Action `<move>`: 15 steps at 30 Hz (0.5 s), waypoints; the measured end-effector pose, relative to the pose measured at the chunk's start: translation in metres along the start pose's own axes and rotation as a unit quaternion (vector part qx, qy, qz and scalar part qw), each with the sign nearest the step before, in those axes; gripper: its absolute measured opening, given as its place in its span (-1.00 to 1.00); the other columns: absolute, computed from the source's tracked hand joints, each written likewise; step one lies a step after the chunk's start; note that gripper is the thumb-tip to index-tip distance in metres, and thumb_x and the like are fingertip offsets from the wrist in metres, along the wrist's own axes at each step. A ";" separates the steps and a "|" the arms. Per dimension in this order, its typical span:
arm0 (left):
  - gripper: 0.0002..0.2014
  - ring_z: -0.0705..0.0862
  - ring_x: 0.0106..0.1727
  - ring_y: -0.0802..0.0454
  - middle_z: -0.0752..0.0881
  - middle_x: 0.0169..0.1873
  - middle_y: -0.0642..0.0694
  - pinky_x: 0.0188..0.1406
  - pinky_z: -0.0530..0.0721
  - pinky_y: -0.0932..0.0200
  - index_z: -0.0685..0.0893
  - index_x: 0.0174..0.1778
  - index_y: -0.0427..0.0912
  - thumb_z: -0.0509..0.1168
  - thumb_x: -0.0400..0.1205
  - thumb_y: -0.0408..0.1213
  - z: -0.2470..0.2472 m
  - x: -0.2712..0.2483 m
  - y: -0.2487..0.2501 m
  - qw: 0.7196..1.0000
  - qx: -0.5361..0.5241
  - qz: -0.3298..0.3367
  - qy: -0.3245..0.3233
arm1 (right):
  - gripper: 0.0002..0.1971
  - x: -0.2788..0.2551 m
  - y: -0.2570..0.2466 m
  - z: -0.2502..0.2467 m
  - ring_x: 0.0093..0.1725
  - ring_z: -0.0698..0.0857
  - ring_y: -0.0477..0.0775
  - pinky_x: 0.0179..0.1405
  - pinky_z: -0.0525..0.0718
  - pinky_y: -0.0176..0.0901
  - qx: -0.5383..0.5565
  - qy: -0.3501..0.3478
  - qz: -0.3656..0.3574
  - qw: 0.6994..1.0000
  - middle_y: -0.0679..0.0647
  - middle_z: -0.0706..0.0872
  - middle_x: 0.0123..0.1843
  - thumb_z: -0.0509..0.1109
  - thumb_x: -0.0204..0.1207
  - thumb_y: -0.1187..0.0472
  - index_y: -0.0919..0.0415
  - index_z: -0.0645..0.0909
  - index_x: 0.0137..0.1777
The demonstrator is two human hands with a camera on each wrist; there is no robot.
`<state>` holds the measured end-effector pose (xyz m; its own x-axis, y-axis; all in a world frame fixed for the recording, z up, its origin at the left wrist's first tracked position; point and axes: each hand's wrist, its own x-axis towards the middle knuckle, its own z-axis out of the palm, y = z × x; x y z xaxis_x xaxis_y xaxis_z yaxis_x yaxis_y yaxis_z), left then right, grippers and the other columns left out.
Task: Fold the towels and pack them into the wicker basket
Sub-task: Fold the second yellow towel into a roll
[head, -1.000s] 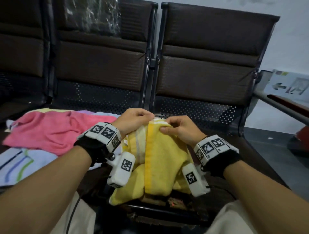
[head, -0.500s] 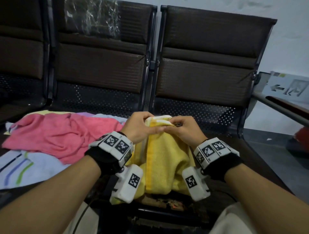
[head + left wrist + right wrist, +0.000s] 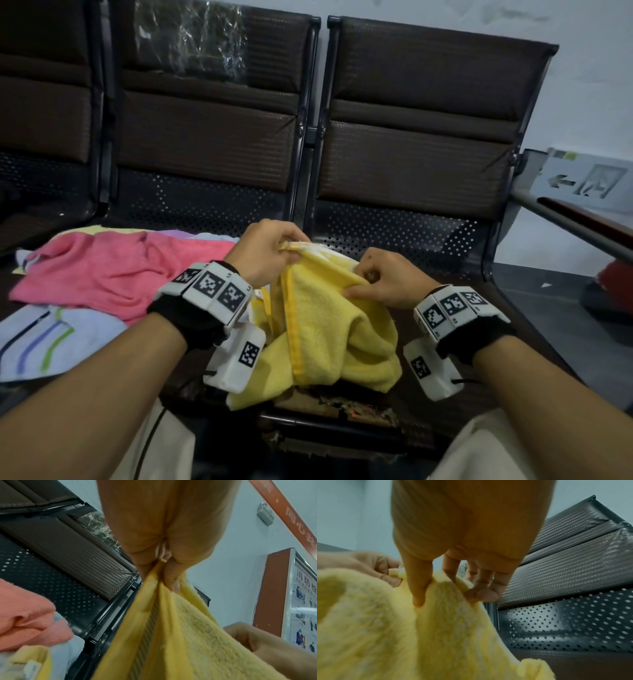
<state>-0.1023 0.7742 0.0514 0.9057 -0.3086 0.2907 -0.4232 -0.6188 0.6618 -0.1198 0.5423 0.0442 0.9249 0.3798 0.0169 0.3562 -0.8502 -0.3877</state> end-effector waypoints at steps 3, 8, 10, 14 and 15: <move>-0.76 0.68 0.09 0.07 0.74 -0.04 0.03 0.14 0.64 0.07 0.65 -0.03 0.06 0.34 0.57 -0.42 -0.002 -0.002 -0.003 1.000 -0.022 -0.003 0.007 | -0.74 -0.005 -0.007 -0.003 -0.02 0.51 -0.05 -0.05 0.51 -0.28 0.045 0.022 -0.013 0.999 -0.02 0.43 0.05 0.54 0.39 0.09 0.03 0.53 -0.41; -0.85 0.67 0.09 -0.02 0.71 0.00 -0.04 0.18 0.65 -0.13 0.63 0.02 -0.04 0.21 0.63 -0.33 0.004 -0.007 0.003 0.989 -0.124 -0.080 0.019 | -0.65 -0.005 -0.019 -0.007 -0.16 0.51 -0.16 -0.18 0.51 -0.37 0.132 0.213 -0.054 0.966 -0.07 0.50 -0.11 0.53 0.31 0.39 0.03 0.44 -0.44; -0.88 0.68 0.10 -0.03 0.71 0.01 -0.06 0.21 0.65 -0.16 0.64 0.04 -0.06 0.25 0.64 -0.21 0.007 -0.009 0.010 0.979 -0.174 -0.102 0.018 | -0.65 -0.004 -0.023 -0.005 -0.30 0.50 -0.14 -0.28 0.46 -0.25 0.124 0.216 -0.058 0.967 -0.09 0.54 -0.31 0.51 0.30 0.42 0.04 0.43 -0.44; -0.88 0.71 -0.02 0.01 0.75 -0.10 -0.09 0.12 0.68 -0.06 0.69 -0.05 -0.14 0.41 0.55 -0.22 0.010 -0.012 0.017 0.983 -0.174 -0.055 0.011 | -0.72 -0.005 -0.027 0.001 -0.36 0.54 -0.13 -0.35 0.55 -0.26 0.130 0.207 -0.083 0.966 -0.11 0.58 -0.41 0.54 0.33 0.32 0.09 0.49 -0.41; -0.94 0.71 -0.07 0.04 0.76 -0.16 -0.06 0.08 0.69 -0.03 0.71 -0.11 -0.10 0.43 0.54 -0.26 0.009 -0.013 0.018 0.985 -0.165 -0.043 0.016 | -0.75 -0.005 -0.028 0.001 -0.35 0.57 -0.12 -0.33 0.59 -0.24 0.134 0.200 -0.089 0.967 -0.10 0.62 -0.39 0.57 0.32 0.27 0.08 0.53 -0.39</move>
<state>-0.1215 0.7606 0.0531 0.9405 -0.2385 0.2422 -0.3187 -0.3707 0.8724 -0.1345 0.5643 0.0542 0.8483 0.2951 0.4396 0.5173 -0.6391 -0.5692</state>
